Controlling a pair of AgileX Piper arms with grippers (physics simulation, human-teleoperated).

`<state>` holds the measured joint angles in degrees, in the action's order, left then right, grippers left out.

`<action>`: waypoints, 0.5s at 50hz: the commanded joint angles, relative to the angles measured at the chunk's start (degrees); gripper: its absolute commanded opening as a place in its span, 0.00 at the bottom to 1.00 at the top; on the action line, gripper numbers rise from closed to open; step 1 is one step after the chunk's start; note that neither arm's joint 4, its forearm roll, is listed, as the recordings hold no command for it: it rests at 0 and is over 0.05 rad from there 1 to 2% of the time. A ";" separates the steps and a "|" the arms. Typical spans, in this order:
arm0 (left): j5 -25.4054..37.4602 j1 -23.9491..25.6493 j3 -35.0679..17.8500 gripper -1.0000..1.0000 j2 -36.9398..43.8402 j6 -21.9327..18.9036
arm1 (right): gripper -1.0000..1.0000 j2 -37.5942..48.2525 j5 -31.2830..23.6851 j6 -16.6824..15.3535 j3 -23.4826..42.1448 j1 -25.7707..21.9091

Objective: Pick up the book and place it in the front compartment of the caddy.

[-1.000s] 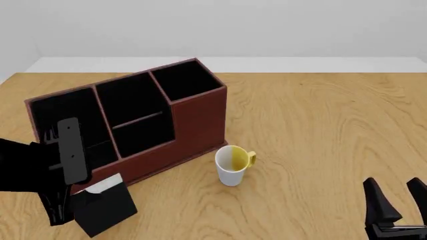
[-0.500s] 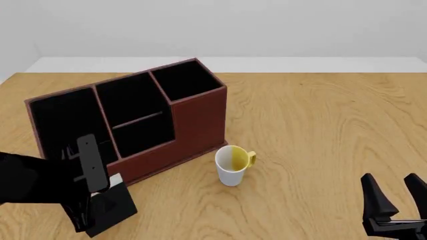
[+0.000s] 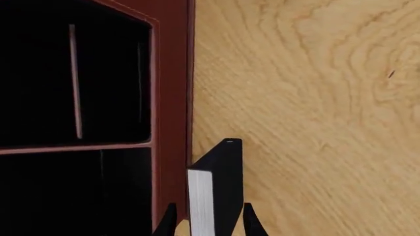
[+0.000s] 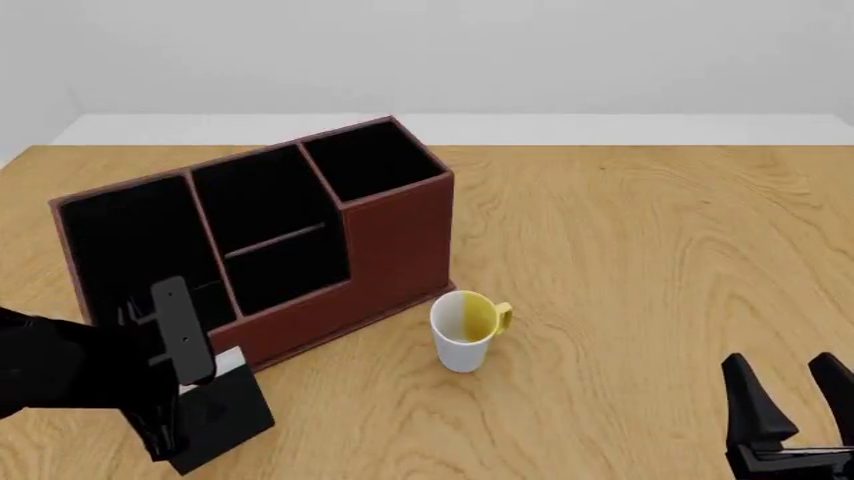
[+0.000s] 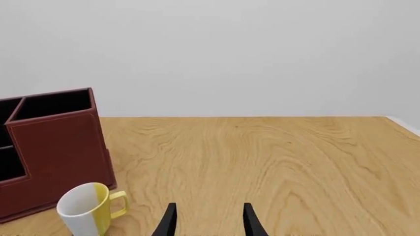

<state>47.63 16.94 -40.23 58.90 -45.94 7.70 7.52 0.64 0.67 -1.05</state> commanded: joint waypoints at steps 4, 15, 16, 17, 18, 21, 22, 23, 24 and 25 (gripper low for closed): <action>-3.36 -0.09 2.27 1.00 1.46 1.47 | 1.00 -0.77 -0.81 -0.06 0.02 0.00; -5.44 -0.92 3.58 1.00 2.63 1.75 | 1.00 0.50 0.55 -0.21 -0.17 -0.06; -5.56 -1.09 3.64 1.00 2.68 1.68 | 1.00 0.57 0.63 -0.23 -0.18 -0.08; -5.69 -1.27 3.72 1.00 2.75 1.58 | 1.00 0.61 0.67 -0.25 -0.18 -0.10; -5.84 -1.33 3.93 1.00 2.84 1.64 | 1.00 0.81 0.87 -0.26 -0.19 -0.07; -5.99 -1.40 3.94 1.00 3.08 2.00 | 1.00 1.38 1.46 -0.29 -0.25 -0.04; -6.11 -1.46 4.10 1.00 3.16 2.11 | 1.00 1.62 1.69 -0.30 -0.26 -0.06; -6.25 -1.60 4.09 1.00 3.30 2.17 | 1.00 1.82 1.89 -0.31 -0.26 -0.05; -6.68 -1.99 4.19 1.00 3.64 1.96 | 1.00 2.13 2.18 -0.33 -0.26 -0.07; -6.76 -1.86 4.28 1.00 3.59 2.00 | 1.00 2.24 2.29 -0.35 -0.27 -0.07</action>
<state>42.41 15.83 -36.78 61.51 -44.26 8.59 8.47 0.42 0.50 -1.10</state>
